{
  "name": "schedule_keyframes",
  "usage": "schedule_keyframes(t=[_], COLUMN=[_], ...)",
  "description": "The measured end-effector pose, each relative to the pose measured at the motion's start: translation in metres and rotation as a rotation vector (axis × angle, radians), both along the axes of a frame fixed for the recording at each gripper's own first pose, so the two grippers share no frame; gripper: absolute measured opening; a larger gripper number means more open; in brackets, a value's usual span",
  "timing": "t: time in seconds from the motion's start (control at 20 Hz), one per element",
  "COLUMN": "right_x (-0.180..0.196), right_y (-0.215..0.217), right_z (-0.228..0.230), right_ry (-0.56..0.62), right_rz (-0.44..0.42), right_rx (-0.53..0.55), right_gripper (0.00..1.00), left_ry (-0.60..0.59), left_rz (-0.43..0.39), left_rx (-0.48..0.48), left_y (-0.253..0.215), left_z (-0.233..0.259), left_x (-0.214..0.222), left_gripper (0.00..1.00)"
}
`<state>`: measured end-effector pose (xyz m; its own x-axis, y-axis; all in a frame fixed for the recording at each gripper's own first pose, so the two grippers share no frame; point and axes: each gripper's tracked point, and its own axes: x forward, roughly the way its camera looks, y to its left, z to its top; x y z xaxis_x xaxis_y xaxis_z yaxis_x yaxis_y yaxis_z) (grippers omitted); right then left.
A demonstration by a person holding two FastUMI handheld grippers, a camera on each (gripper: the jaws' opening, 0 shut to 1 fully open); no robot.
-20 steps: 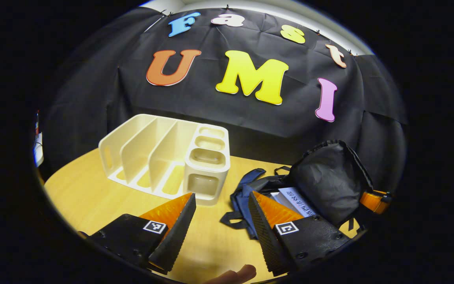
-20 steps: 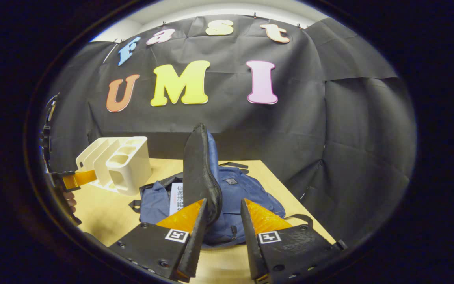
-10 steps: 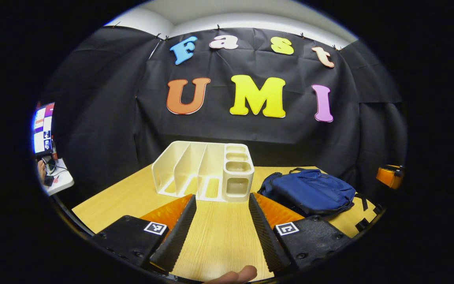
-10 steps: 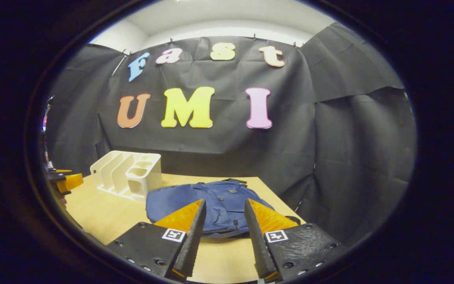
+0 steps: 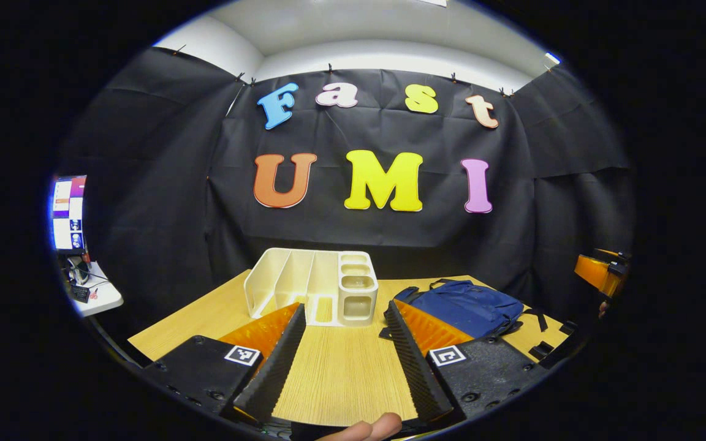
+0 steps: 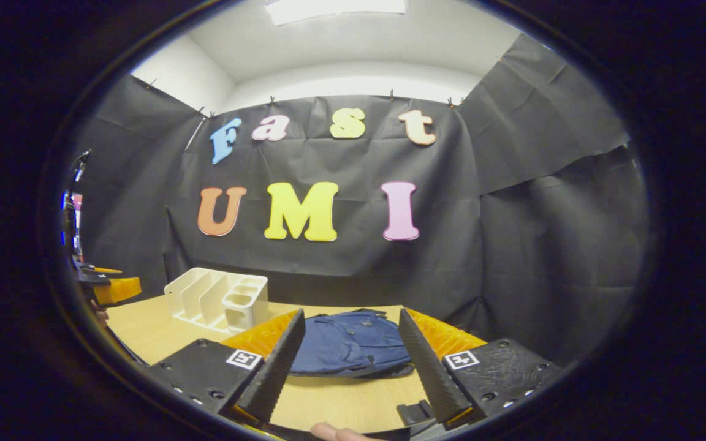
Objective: Open the schoolbag, grab two books from the bookshelf and put them into the schoolbag.
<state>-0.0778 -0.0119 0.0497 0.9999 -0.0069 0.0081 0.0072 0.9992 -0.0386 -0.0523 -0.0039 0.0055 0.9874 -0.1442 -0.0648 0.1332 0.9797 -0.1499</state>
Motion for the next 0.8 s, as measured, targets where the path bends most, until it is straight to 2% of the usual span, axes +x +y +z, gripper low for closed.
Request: schedule_keyframes(t=[0.1, 0.3, 0.35, 0.45, 0.75, 0.8], right_x=[-0.004, -0.002, -0.002, 0.0, 0.002, 0.003], right_y=[0.004, 0.013, 0.013, 0.012, 0.002, 0.0], right_z=[-0.001, -0.01, -0.011, -0.012, -0.019, -0.022], right_ry=[-0.001, 0.019, 0.024, 0.03, 0.061, 0.065], right_rz=[-0.007, 0.002, 0.001, 0.001, -0.004, -0.005], right_rx=[-0.011, -0.019, -0.014, -0.006, 0.007, 0.011], right_gripper=[0.97, 0.96, 0.93, 0.95, 0.95, 0.98], left_ry=[-0.01, 0.011, 0.014, 0.037, 0.039, 0.038], left_rz=[0.011, 0.049, 0.067, 0.087, 0.069, 0.061], left_rx=[0.008, 0.023, 0.021, 0.007, 0.007, 0.007], left_y=[0.005, 0.018, 0.023, 0.029, 0.027, 0.025], left_z=[0.002, -0.008, -0.008, -0.014, -0.015, -0.014], left_x=[0.0, 0.008, 0.01, 0.014, 0.014, 0.013], left_gripper=[0.85, 0.87, 0.88, 0.95, 0.95, 0.95])
